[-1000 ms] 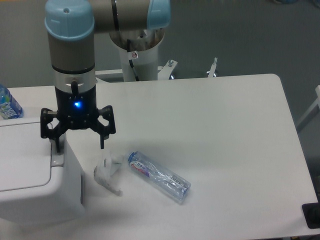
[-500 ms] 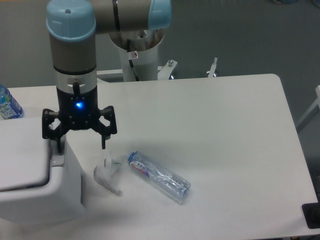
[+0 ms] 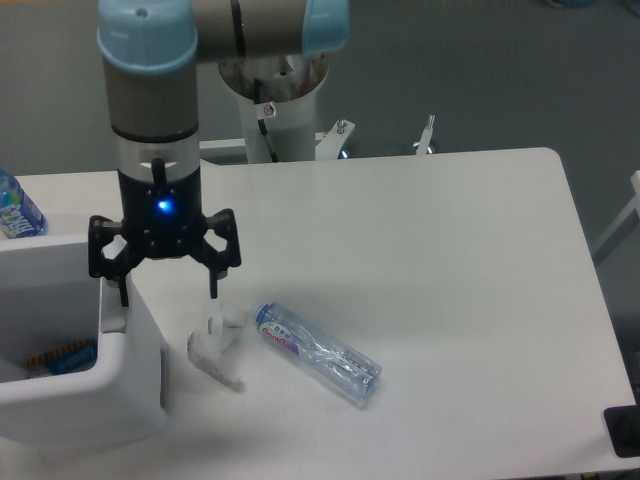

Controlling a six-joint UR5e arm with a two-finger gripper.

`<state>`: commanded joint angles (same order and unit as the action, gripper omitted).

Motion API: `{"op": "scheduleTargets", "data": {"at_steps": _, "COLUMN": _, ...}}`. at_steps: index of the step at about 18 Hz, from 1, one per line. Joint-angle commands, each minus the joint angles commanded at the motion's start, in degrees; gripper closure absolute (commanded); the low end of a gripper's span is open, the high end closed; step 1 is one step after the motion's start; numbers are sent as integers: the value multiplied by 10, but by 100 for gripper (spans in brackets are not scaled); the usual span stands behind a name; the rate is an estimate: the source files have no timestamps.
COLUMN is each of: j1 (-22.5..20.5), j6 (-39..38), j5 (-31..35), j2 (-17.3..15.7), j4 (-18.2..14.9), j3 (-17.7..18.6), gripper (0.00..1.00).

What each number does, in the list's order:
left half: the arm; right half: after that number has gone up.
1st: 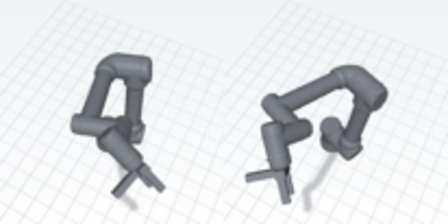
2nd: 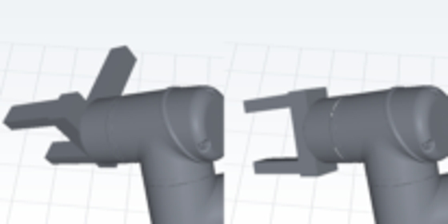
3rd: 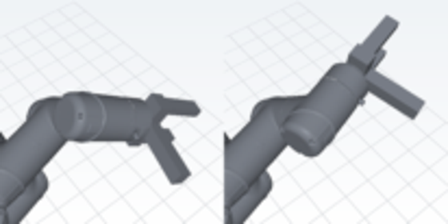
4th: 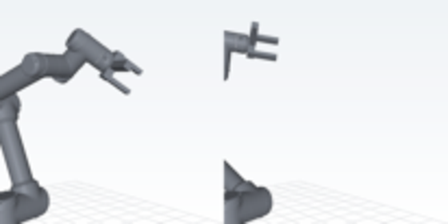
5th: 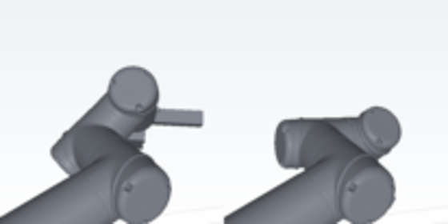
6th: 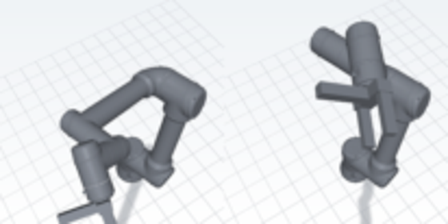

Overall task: Open the trash can
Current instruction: 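Push the lid edge with the gripper to swing the lid open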

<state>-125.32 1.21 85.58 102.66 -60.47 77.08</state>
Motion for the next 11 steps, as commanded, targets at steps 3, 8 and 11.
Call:
{"op": "scheduleTargets", "data": {"at_steps": 3, "j1": -8, "j6": 63, "j5": 102, "j2": -9, "j4": -14, "j3": 7, "gripper": 0}}
{"op": "scheduleTargets", "data": {"at_steps": 8, "j1": -44, "j6": 238, "j5": 143, "j2": -49, "j4": -137, "j3": 11, "gripper": 0}}
{"op": "scheduleTargets", "data": {"at_steps": 11, "j1": -70, "j6": 277, "j5": 144, "j2": -63, "j4": -147, "j3": 25, "gripper": 0}}
